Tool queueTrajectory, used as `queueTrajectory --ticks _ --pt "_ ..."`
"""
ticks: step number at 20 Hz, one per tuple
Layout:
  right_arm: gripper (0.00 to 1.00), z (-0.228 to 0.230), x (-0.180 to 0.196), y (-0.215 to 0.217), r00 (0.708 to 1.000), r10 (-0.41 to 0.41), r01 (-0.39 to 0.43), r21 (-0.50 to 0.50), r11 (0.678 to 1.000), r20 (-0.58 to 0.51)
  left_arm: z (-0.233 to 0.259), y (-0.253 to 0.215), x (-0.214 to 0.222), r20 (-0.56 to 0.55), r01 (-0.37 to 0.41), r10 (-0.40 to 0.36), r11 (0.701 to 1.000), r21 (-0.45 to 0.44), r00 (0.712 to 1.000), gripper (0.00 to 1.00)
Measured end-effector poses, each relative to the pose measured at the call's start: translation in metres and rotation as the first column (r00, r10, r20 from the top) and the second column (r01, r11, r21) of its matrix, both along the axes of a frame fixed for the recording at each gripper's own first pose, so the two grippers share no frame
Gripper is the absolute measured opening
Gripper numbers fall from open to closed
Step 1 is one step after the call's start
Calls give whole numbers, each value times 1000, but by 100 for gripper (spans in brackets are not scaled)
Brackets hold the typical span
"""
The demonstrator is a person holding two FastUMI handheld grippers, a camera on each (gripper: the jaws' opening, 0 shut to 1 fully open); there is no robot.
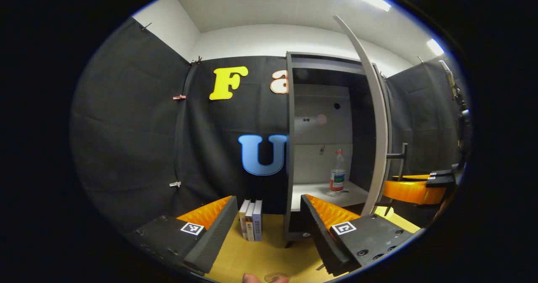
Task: Open the cabinet door with the right hand, grasp the bottle in the cabinet with the left hand and place it on the coaster, then close the cabinet door with the right hand.
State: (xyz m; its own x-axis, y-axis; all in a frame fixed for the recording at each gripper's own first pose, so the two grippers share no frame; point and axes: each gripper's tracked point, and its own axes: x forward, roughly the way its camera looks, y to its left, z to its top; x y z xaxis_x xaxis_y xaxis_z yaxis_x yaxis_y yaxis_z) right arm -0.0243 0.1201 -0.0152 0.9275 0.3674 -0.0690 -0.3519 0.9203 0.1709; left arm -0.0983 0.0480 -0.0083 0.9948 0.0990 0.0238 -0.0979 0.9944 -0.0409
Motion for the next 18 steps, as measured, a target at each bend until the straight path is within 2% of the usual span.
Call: queueTrajectory --ticks 11,18 --pt "16 4 -31 -88 983 -182 182 -17 983 14 14 -66 30 30 143 -143 990 3 989 94" --pt "15 -1 -49 -155 945 -326 326 -42 944 12 19 -93 40 37 189 -189 982 8 981 92"
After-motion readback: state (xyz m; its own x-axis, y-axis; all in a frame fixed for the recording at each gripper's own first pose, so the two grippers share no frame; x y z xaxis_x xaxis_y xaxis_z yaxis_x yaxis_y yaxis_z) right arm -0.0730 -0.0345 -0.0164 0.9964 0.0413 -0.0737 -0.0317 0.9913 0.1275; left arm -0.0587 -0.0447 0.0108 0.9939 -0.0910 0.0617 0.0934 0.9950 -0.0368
